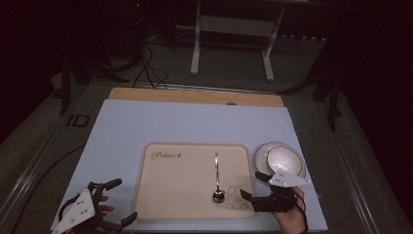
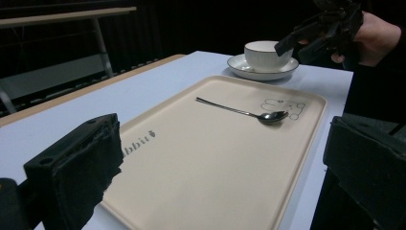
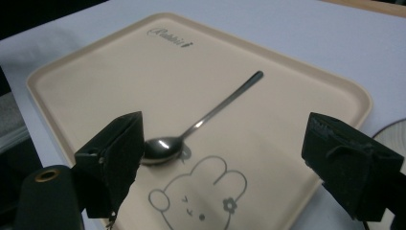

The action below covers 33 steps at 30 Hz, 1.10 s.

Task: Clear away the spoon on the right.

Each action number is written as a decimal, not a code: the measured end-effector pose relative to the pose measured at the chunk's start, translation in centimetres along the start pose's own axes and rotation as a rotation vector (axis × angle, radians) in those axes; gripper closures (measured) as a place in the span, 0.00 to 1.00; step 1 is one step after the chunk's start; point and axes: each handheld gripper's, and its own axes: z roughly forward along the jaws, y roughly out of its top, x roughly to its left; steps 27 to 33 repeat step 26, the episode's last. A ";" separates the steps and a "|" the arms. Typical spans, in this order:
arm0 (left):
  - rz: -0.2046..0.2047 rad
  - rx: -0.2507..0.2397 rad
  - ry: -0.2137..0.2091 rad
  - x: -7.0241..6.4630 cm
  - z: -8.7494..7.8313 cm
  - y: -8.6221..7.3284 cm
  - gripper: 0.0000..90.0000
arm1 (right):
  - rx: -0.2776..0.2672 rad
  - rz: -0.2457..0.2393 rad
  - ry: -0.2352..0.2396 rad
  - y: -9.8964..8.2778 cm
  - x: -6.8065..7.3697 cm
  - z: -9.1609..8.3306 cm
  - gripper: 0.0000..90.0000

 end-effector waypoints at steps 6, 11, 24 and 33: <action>-0.002 0.001 0.000 0.0 0.0 0.0 0.00 | -0.005 0.007 -0.015 -0.9 -0.4 -0.3 0.16; -0.002 0.000 -0.003 0.0 0.0 0.0 0.00 | 0.021 -0.024 -0.025 -1.6 -0.4 0.1 0.16; -0.003 0.003 -0.012 0.0 0.2 0.0 0.00 | 0.036 -0.014 -0.022 -2.2 -0.7 0.6 0.16; -0.003 0.002 -0.013 0.0 0.2 0.0 0.00 | 0.034 -0.018 -0.028 -2.1 -0.7 0.6 0.16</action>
